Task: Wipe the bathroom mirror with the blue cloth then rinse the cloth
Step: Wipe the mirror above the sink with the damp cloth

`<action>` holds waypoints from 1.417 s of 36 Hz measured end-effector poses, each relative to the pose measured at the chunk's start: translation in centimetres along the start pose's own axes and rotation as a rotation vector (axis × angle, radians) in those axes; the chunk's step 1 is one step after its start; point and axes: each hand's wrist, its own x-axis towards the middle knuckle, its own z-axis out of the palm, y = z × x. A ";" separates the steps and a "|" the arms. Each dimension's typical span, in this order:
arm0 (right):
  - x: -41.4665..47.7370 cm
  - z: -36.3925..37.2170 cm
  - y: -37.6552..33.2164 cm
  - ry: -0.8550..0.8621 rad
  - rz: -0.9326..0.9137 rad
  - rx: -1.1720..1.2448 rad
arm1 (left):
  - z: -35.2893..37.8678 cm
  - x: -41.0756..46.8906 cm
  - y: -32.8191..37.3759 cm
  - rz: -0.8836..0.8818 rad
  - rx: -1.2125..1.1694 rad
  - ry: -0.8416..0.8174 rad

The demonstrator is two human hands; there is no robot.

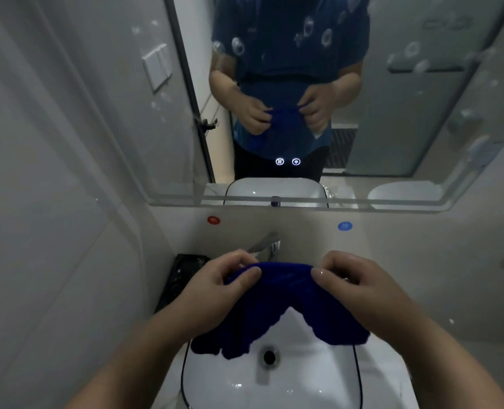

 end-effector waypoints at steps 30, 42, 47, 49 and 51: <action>-1.8 -4.4 0.5 0.237 -0.407 -0.151 | 4.5 -1.5 10.4 0.363 0.370 0.520; -4.1 0.9 2.5 0.011 -0.101 -0.026 | 7.0 -1.1 10.7 0.094 0.209 0.334; -3.2 3.0 3.4 -0.169 -0.035 0.084 | 5.4 -1.3 13.1 0.007 -0.028 0.270; -3.1 2.7 2.3 -0.234 -0.011 0.148 | 4.2 -1.4 13.5 0.018 -0.102 0.273; -3.1 1.9 1.1 -0.243 -0.017 0.103 | 2.8 -1.3 13.7 0.028 -0.148 0.304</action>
